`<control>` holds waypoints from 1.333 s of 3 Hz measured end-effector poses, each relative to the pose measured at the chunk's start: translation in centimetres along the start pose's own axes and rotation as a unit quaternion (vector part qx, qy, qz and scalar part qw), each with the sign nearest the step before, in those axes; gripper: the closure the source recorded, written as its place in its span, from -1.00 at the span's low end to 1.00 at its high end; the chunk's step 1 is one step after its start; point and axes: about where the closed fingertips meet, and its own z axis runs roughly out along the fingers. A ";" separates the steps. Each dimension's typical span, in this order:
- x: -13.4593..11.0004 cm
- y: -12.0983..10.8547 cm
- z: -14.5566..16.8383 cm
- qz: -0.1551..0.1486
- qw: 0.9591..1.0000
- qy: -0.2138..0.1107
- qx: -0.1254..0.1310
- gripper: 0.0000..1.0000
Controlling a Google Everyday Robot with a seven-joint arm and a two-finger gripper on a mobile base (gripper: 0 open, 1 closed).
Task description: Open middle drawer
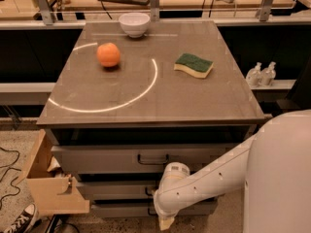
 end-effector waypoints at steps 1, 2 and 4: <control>0.0 0.0 0.0 0.000 1.000 0.000 0.000 0.28; 0.0 0.0 0.0 0.000 1.000 0.000 0.000 0.77; -0.1 0.0 -0.1 0.000 1.000 0.000 0.000 1.00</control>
Offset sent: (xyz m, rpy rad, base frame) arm -0.0003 0.0000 0.0000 -0.0002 0.0008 0.0003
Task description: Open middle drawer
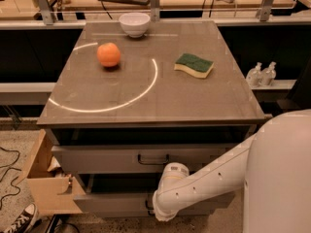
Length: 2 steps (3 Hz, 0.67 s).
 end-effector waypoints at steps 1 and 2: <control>-0.1 0.0 0.0 0.000 1.000 0.000 0.000 1.00; -0.1 0.0 0.0 0.000 1.000 0.000 0.000 1.00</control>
Offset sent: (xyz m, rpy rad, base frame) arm -0.1320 -0.0160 0.0258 -0.0327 -0.1155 -0.1491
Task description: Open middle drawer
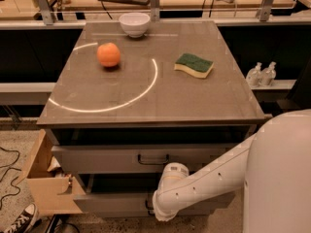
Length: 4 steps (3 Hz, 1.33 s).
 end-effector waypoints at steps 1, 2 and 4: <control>0.0 0.0 0.0 0.000 1.000 0.000 0.000 1.00; 0.0 0.0 0.0 0.000 1.000 0.000 0.000 1.00; 0.0 0.1 0.0 0.001 1.000 0.000 0.000 1.00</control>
Offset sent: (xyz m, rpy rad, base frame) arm -0.1626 -0.0256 0.0540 -0.0476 -0.2037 -0.1876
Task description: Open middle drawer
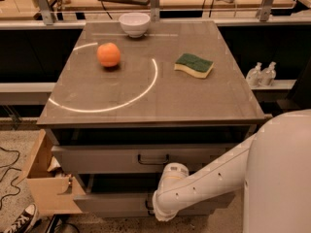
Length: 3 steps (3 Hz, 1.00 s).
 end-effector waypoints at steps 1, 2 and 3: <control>0.0 0.6 -0.2 0.004 1.000 0.003 0.001 1.00; 0.0 0.6 -0.2 0.004 1.000 0.003 0.001 1.00; 0.0 0.6 -0.2 0.004 1.000 0.003 0.001 1.00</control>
Offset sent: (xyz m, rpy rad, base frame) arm -0.0997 -0.0157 0.0115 -0.0248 -0.0266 -0.1065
